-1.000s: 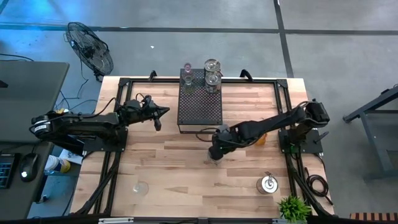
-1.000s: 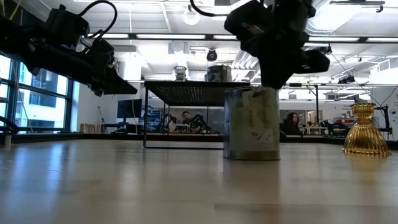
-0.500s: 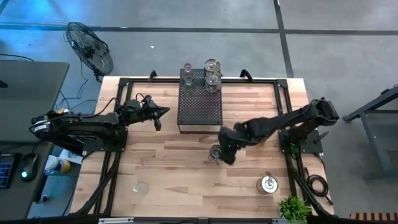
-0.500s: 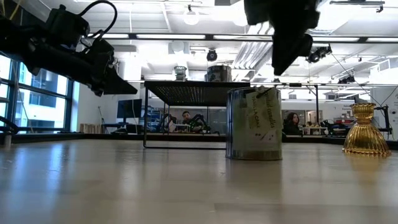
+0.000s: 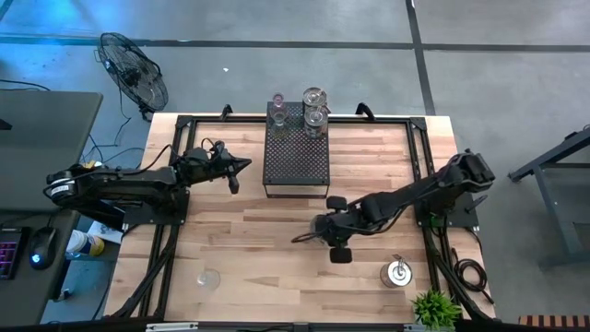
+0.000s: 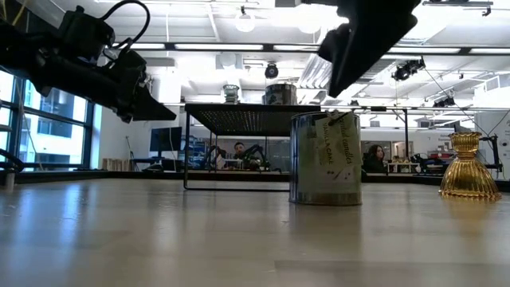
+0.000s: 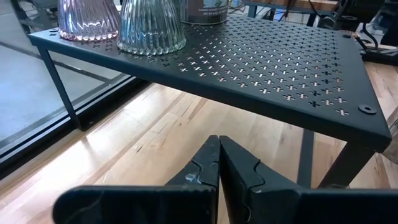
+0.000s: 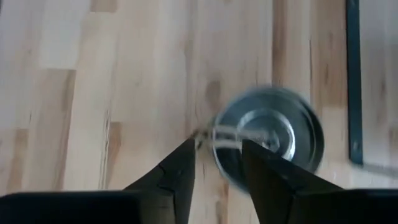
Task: Pick & Place candle stick holders
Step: Put the scented candle holder on the shelf
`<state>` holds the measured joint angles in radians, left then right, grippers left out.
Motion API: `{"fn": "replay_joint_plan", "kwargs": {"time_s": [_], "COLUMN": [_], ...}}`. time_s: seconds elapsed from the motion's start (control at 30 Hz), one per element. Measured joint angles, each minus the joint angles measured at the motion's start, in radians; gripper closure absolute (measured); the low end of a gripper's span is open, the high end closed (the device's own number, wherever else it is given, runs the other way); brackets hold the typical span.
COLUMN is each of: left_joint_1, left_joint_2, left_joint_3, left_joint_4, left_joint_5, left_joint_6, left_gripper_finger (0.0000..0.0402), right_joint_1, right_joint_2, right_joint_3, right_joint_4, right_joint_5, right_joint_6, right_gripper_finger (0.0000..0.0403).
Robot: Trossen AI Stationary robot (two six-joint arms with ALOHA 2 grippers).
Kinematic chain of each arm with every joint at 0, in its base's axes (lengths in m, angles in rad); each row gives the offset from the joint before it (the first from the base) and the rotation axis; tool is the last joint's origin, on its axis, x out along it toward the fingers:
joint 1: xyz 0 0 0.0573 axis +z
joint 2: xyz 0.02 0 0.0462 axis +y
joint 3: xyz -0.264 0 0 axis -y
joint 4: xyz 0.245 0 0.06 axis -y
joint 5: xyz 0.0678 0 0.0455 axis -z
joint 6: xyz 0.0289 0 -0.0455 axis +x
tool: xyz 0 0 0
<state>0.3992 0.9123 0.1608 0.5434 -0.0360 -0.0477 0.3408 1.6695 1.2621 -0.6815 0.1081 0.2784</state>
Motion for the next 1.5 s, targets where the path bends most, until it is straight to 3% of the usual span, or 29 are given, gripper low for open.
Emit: {"fn": "replay_joint_plan", "kwargs": {"time_s": [0.33,0.53,0.73,1.0,1.17,1.5], "left_joint_1": [0.0,0.0,0.0,0.0,0.0,0.0], "left_joint_2": [0.0,0.0,0.0,0.0,0.0,0.0], "left_joint_3": [0.0,0.0,0.0,0.0,0.0,0.0], "left_joint_4": [0.0,0.0,0.0,0.0,0.0,0.0], "left_joint_5": [0.0,-0.001,-0.01,-0.027,-0.028,-0.027], "left_joint_6": [0.021,0.021,0.021,0.021,0.021,0.02], "left_gripper_finger": [0.0401,0.0401,0.0401,0.0401,0.0401,0.0401], "right_joint_1": [0.038,0.073,0.109,0.126,0.121,0.121], "right_joint_2": [0.041,0.053,0.054,0.116,0.12,0.12], "right_joint_3": [0.0,0.0,0.0,0.0,0.0,-0.001], "right_joint_4": [0.058,0.035,-0.001,0.012,0.068,0.14], "right_joint_5": [0.027,0.102,0.211,0.254,0.297,0.313], "right_joint_6": [-0.337,-0.544,-0.732,-1.064,-1.137,-1.177], "right_gripper_finger": [0.0237,0.0212,0.021,0.021,0.0226,0.0301]}}
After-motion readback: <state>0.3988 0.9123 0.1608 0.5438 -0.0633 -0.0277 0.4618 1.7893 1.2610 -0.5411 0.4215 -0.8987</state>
